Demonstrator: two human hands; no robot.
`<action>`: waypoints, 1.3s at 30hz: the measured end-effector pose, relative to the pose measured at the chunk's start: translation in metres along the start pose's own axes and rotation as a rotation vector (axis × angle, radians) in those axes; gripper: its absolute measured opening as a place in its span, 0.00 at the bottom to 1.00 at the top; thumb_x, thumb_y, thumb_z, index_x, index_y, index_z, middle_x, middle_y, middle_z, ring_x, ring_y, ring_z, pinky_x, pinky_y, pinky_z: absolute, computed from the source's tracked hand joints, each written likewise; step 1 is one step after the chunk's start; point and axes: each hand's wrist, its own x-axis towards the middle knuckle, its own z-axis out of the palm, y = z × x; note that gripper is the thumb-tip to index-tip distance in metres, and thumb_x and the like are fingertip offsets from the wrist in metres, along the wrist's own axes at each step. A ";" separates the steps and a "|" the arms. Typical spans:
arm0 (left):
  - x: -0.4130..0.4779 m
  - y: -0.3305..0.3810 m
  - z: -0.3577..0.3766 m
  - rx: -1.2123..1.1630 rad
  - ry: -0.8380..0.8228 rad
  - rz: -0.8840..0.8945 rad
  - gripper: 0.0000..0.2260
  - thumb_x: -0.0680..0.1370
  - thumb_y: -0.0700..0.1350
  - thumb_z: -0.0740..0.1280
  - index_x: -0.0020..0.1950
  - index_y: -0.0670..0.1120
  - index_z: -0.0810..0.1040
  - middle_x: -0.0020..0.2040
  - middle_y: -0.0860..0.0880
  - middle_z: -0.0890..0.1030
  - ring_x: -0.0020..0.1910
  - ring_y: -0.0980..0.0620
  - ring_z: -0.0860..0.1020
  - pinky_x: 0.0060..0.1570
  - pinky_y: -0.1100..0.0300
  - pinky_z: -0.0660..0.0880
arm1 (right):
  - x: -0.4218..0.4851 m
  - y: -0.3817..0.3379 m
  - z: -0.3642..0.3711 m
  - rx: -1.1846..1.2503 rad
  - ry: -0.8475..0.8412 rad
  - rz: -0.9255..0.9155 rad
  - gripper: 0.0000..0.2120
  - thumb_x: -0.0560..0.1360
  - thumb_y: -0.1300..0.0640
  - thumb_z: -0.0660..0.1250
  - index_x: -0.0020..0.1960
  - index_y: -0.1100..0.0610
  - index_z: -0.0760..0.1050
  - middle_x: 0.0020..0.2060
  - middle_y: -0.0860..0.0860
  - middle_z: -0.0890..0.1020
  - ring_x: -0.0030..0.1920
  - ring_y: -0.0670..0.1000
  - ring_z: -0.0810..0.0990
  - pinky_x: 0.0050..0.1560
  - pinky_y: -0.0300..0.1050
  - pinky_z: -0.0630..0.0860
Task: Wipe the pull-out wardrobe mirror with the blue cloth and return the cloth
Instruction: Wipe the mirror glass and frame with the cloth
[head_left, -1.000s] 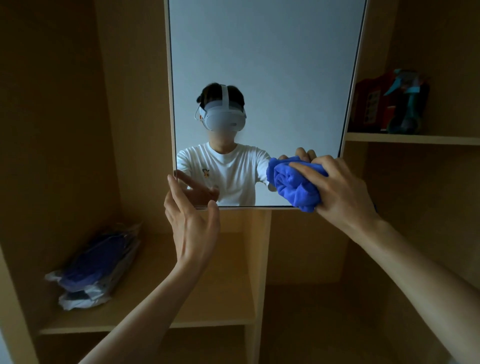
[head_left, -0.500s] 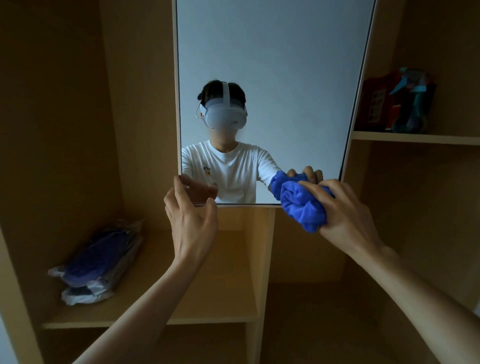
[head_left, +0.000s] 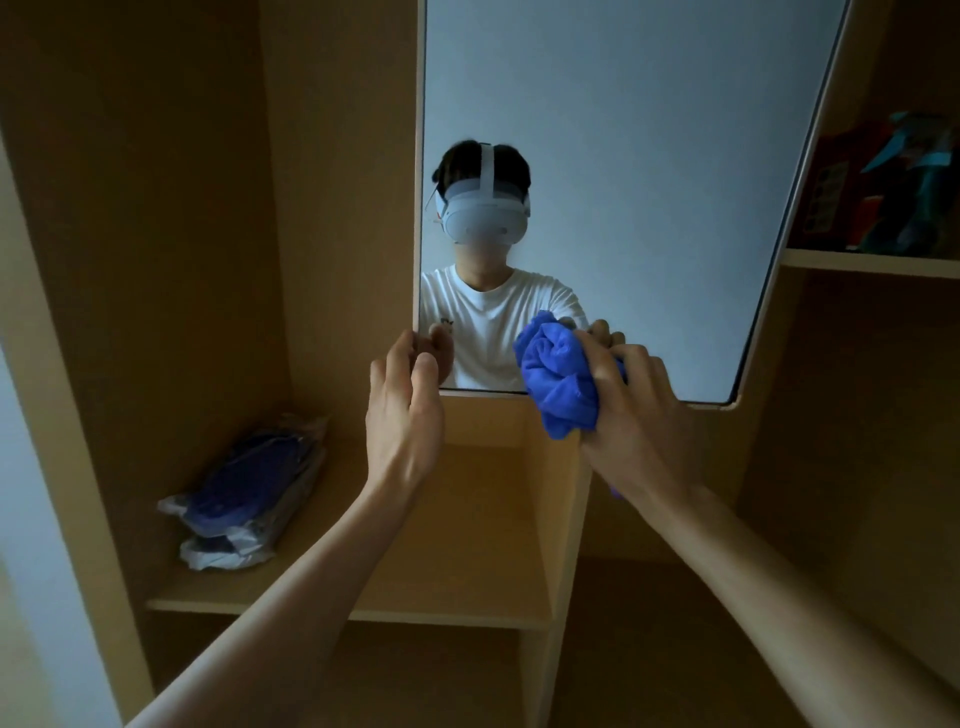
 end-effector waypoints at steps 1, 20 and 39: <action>0.000 0.001 -0.002 -0.017 -0.005 -0.001 0.28 0.79 0.59 0.50 0.77 0.54 0.67 0.64 0.57 0.69 0.51 0.69 0.71 0.48 0.77 0.61 | 0.004 -0.015 0.003 0.006 -0.001 -0.006 0.33 0.70 0.55 0.70 0.74 0.54 0.68 0.54 0.56 0.76 0.52 0.58 0.77 0.34 0.46 0.74; 0.016 0.006 -0.015 -0.412 -0.096 -0.141 0.39 0.72 0.81 0.48 0.68 0.56 0.76 0.61 0.48 0.83 0.63 0.47 0.80 0.67 0.43 0.72 | 0.049 -0.142 0.024 0.260 -0.011 0.130 0.28 0.77 0.46 0.68 0.72 0.56 0.65 0.54 0.55 0.76 0.51 0.54 0.79 0.38 0.48 0.80; 0.001 0.014 -0.004 -0.296 -0.018 -0.137 0.30 0.74 0.73 0.42 0.60 0.62 0.76 0.65 0.47 0.78 0.66 0.48 0.76 0.71 0.43 0.69 | 0.015 0.027 -0.014 0.228 0.140 0.402 0.20 0.76 0.53 0.68 0.66 0.57 0.71 0.52 0.56 0.76 0.47 0.55 0.78 0.39 0.46 0.70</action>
